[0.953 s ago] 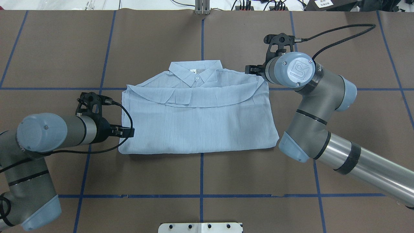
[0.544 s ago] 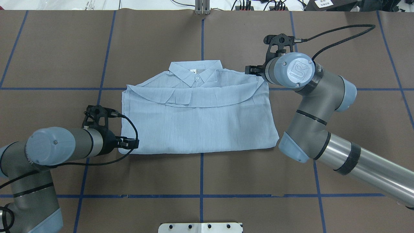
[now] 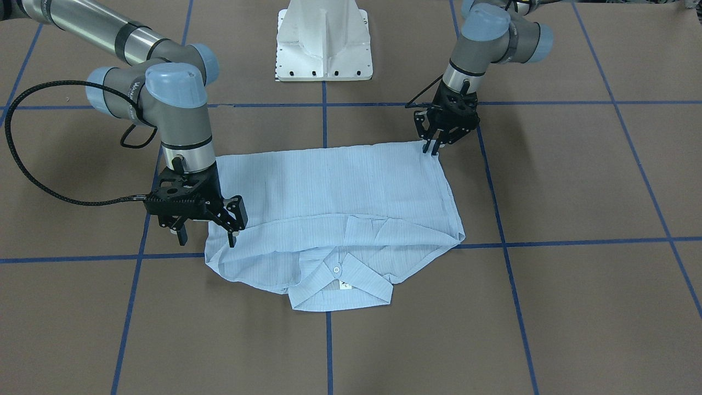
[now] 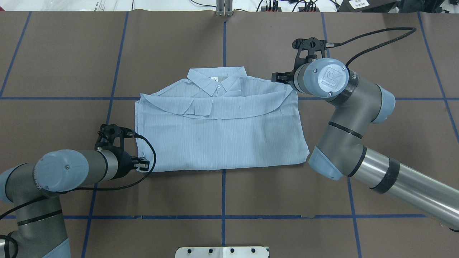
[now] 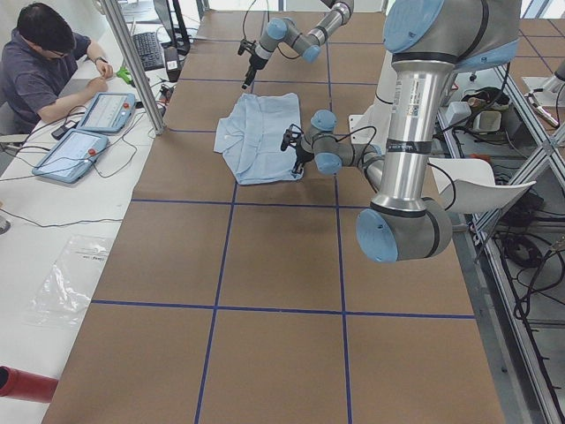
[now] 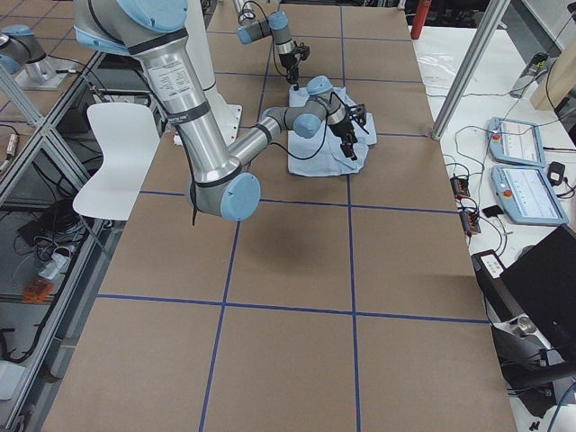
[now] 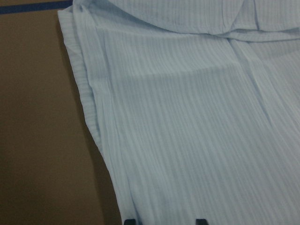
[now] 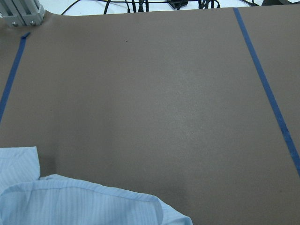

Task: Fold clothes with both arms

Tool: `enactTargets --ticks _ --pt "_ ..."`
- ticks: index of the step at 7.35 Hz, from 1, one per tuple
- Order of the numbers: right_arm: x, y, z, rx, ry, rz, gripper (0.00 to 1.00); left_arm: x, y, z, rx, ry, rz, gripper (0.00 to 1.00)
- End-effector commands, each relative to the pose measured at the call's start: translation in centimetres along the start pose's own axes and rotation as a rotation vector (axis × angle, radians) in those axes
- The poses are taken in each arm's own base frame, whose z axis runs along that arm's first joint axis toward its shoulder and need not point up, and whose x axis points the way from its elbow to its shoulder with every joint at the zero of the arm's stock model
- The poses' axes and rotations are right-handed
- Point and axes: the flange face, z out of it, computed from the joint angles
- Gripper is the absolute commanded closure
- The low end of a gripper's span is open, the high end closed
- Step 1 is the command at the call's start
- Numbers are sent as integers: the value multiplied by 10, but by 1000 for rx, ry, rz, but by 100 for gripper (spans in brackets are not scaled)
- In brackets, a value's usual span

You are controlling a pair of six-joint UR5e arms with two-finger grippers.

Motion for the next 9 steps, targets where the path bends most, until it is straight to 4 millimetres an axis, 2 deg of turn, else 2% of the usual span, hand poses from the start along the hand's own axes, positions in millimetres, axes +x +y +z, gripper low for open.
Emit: enactTargets --ticks 1,2,3,4,5,6,7,8,9 --pt "0 1 1 -2 1 3 0 -22 6 -2 -9 -35 13 100" --pt "0 1 2 -1 3 1 0 -40 -6 -9 11 -57 66 100" --pt "1 2 4 -2 7 0 0 -65 -37 -17 58 -95 102 100" --pt "1 2 4 -2 7 1 0 -100 -71 -21 101 -156 144 100" --pt "0 2 3 -3 5 5 0 -139 -107 -15 131 -228 164 100" --pt "-1 4 3 -4 5 4 0 -149 -163 -4 178 -271 146 100" --pt "-4 4 3 -4 1 4 0 -152 -222 18 203 -317 124 100" --pt "-7 4 1 -3 -3 4 0 -158 -268 36 239 -387 105 100" --pt "-9 4 0 -2 -6 5 0 -142 -314 60 241 -420 91 100"
